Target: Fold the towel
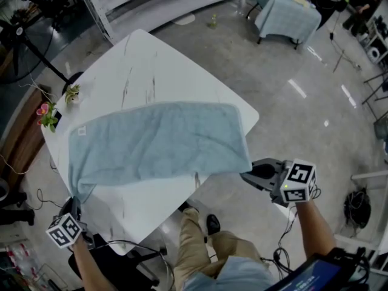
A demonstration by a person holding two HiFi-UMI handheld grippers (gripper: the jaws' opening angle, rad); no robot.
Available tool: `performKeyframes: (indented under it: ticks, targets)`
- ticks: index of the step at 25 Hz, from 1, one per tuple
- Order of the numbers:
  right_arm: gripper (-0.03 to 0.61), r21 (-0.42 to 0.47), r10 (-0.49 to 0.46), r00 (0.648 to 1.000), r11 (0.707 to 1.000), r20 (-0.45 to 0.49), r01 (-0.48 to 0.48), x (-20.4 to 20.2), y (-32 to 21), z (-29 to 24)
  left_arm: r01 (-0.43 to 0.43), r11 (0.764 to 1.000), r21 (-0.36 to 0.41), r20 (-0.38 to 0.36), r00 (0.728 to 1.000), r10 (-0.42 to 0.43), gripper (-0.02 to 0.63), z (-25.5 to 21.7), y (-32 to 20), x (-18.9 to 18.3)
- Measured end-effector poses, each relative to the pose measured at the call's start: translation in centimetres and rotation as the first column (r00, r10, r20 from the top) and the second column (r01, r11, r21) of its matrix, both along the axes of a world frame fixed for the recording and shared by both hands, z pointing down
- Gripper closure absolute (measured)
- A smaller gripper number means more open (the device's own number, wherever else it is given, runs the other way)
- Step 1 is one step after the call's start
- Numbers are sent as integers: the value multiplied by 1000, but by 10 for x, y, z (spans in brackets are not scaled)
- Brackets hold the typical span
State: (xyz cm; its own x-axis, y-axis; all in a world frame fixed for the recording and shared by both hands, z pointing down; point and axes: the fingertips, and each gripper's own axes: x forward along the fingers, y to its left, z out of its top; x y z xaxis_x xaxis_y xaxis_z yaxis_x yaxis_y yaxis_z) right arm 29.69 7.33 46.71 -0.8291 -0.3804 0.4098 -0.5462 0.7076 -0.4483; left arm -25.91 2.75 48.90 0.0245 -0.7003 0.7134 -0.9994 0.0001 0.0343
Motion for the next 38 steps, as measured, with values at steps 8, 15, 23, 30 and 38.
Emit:
performKeyframes:
  ticks: [8,15,23,30,38]
  targets:
    - [554,-214,20,940,975,341,57,19,-5,-61,36,998,44,-25,999,-35,595,-43,0,-20]
    - [554,-506,14,965,853,261,125,13,33,9,16,995,-97,-18,1000,-18,595,-13,33,-28]
    - [388,-517,-51,998,854,41,65,-1,56,92,24,987,-162,87,996,-10,499,24,61,-27]
    - [310,-429,52,997,901,-53,-70,14,47,92,0,991,-131,44,999,6,348,9,85,-19]
    - [319,-296,157,980,937,-120,-187,46,38,42,55,996,67,28,998,-57,394,-68,102,-12]
